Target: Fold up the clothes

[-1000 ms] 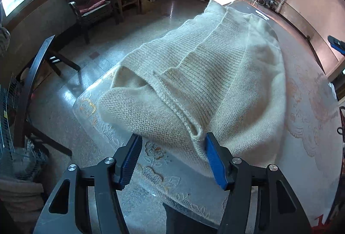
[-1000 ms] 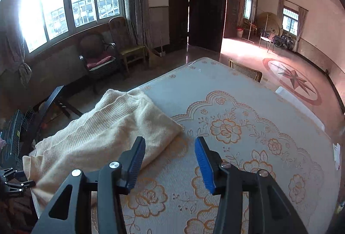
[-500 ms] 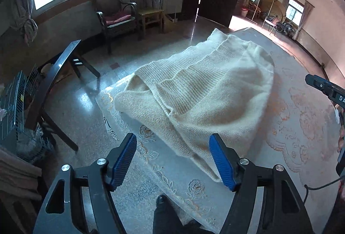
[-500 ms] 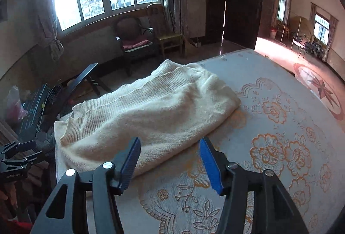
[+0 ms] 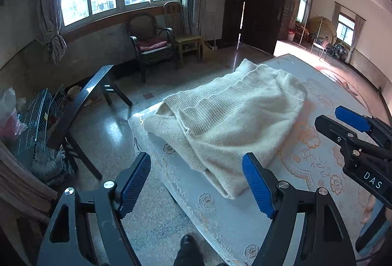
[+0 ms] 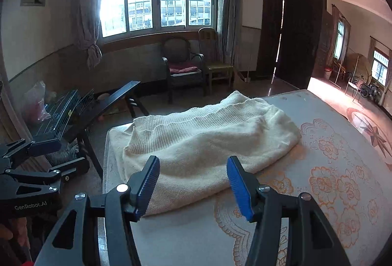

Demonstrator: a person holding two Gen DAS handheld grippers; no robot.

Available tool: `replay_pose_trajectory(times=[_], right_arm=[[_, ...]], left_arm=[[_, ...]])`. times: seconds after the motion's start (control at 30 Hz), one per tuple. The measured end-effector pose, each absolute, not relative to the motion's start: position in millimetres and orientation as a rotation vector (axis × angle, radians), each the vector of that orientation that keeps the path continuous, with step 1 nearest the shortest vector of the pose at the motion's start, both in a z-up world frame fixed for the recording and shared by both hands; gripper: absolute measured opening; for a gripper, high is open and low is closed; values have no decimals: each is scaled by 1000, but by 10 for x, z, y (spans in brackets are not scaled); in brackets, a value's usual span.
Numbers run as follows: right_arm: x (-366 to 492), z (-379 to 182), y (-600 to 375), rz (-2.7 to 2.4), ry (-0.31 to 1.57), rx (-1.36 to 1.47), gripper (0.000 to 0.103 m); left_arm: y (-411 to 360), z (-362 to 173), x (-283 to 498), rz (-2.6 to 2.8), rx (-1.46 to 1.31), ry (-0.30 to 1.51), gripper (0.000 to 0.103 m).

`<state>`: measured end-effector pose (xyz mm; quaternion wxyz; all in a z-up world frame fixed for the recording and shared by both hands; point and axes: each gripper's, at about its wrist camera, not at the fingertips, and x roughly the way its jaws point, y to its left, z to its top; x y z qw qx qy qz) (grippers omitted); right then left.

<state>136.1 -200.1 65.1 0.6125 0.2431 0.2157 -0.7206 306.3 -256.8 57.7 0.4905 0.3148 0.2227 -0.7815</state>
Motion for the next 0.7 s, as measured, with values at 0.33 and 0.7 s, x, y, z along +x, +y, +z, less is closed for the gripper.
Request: replay_pose_trajectory(times=[0.33, 0.7], right_arm=[[1164, 429, -1961, -1626, 506, 719, 58], [1271, 346, -2361, -1541, 650, 727, 58]], left_arm=[[-2392, 477, 3112, -1843, 796, 527, 79], [-2707, 321, 2929, -1777, 832, 599, 79]])
